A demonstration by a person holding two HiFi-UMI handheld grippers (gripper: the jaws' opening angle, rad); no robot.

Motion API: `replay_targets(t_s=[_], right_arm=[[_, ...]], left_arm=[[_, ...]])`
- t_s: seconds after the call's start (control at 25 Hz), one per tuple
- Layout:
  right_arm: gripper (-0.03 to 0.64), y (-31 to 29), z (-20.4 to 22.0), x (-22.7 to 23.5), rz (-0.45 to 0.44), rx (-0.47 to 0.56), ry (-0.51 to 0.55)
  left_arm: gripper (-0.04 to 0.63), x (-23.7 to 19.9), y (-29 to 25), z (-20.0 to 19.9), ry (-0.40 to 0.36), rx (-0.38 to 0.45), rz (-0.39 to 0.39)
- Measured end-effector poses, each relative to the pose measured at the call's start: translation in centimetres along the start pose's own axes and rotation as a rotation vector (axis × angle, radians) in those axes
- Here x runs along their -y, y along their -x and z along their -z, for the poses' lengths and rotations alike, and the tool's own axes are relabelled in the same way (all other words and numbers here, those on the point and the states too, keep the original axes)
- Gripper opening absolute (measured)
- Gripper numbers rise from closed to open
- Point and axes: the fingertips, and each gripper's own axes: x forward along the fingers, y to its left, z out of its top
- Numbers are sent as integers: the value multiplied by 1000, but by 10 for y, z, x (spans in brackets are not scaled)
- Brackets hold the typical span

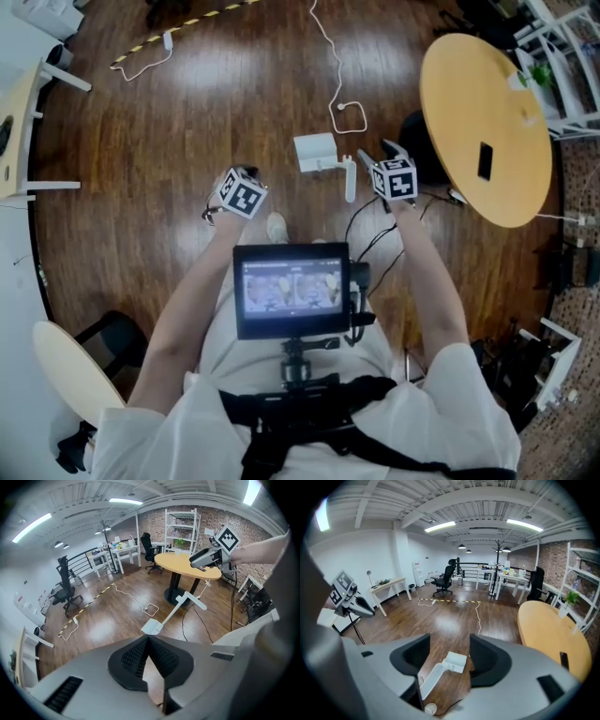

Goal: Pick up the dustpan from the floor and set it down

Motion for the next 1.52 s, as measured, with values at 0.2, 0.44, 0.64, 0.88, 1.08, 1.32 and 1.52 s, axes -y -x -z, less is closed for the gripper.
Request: replay_targets(t_s=[0.2,0.44,0.64,0.88,1.08,1.32,1.52], right_arm=[[278,41,25,16,-45,-23,40],[275,73,37,18,-78,16,79],[267,102,53,9,-95,30,93],[265,143,77,-15,-133,63,116],[264,170,100,-32,-167,86,106],[264,178,114,-43,-184,104,60],[258,181,123,-50,-151,93,79]], left_arm=[[-5,51,21,-25,26,48,-20],[-5,97,30,-29,45,74,-11],[-5,123,53,-22,84,95,-16],[-5,167,83,2,132,136,-9],[-5,193,92,37,202,142,-3],[-5,196,98,58,241,157,-11],[-5,192,98,59,230,145,11]])
